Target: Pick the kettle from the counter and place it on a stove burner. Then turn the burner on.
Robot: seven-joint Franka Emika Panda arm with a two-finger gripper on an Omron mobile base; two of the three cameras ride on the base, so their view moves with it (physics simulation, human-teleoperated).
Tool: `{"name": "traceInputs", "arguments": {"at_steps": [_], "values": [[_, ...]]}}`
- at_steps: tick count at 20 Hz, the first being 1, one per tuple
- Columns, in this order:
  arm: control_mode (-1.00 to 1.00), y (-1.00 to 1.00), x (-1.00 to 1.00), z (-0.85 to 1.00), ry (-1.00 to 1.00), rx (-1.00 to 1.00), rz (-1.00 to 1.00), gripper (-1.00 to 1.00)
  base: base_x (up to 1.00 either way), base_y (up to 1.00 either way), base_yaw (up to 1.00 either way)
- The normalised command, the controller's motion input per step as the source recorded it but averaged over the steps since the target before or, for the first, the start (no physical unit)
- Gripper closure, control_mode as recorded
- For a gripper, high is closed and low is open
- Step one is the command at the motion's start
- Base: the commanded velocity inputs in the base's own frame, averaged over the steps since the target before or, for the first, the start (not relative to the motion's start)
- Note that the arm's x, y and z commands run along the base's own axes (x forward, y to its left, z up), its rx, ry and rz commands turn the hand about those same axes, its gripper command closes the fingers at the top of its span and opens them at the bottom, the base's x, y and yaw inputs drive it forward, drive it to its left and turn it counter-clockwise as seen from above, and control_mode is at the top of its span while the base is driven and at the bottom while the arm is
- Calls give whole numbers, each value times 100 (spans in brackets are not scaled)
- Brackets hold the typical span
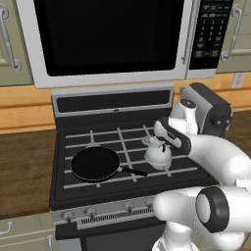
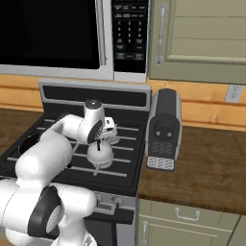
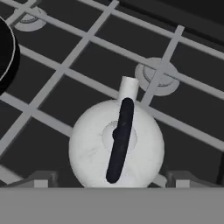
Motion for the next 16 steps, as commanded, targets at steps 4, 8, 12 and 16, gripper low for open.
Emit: {"name": "traceInputs", "arguments": {"at_steps": [4,8,12,16], "values": [[-100,0,-65,64,-7,2,-1,-100,0,0,0],[-100,0,-61,94,-9,4,-4,-100,0,0,0],[-100,-1,-83,90,-13,6,-7,-100,0,0,0],[-100,-11,-100,48,-12,5,-7,-100,0,0,0]]}}
